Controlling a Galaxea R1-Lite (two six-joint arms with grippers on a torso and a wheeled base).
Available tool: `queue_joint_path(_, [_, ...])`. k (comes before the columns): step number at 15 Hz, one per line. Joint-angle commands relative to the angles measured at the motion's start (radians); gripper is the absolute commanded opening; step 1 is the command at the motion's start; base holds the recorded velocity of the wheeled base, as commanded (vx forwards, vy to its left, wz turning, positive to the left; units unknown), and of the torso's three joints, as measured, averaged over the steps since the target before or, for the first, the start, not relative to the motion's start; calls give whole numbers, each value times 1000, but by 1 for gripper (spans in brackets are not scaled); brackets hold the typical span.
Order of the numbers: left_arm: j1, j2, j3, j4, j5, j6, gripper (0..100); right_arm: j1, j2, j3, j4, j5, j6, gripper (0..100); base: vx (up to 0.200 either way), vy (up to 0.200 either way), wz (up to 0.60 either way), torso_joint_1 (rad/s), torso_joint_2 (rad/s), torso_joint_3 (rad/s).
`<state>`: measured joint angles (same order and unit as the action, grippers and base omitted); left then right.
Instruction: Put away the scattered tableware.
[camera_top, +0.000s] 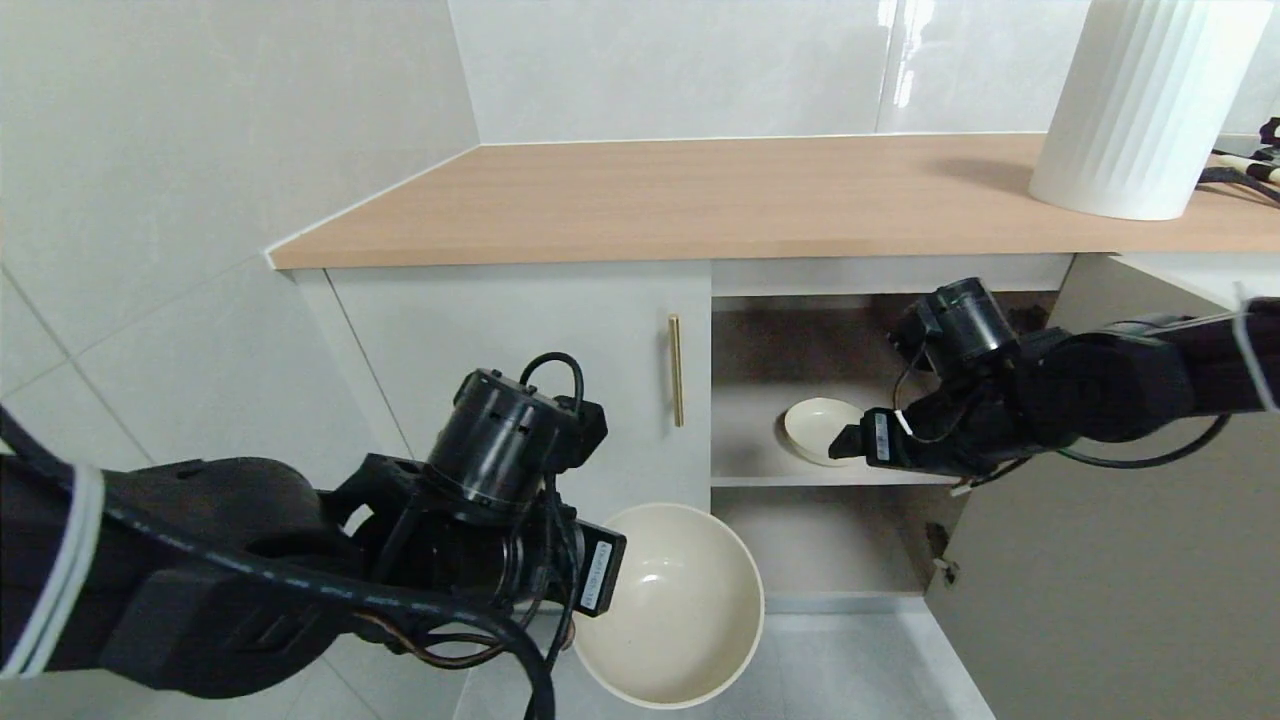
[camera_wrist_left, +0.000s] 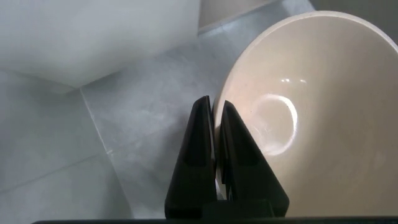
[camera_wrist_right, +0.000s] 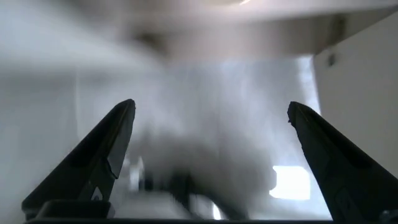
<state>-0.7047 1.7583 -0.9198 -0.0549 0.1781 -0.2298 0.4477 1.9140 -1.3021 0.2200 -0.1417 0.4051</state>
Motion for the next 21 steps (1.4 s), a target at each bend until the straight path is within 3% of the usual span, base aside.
queue_joint_path(1, [-30,96,-10,-29,26,-5,0,103,-190,61,81,27,-28,100,0,0,0,0,0,0])
queue_joint_path(3, [-52,132,-10,-59,61,-17,0,164,-191,70,113,40,-28,100,0,0,0,0,0,0])
queue_joint_path(5, [-67,156,-10,-111,98,-60,0,213,-150,81,124,44,-28,100,0,0,0,0,0,0])
queue_joint_path(11, [-67,141,-10,-118,100,-65,0,255,-23,78,111,42,-20,100,0,0,0,0,0,0])
queue_joint_path(15, [-67,133,-25,-120,100,-105,0,255,-7,81,70,44,-12,100,0,0,0,0,0,0])
queue_joint_path(20, [-67,130,-25,-120,98,-105,0,260,11,83,32,44,21,100,0,0,0,0,0,0])
queue_joint_path(21, [-67,127,-25,-120,98,-105,0,261,17,83,19,42,23,0,0,0,0,0,0,0])
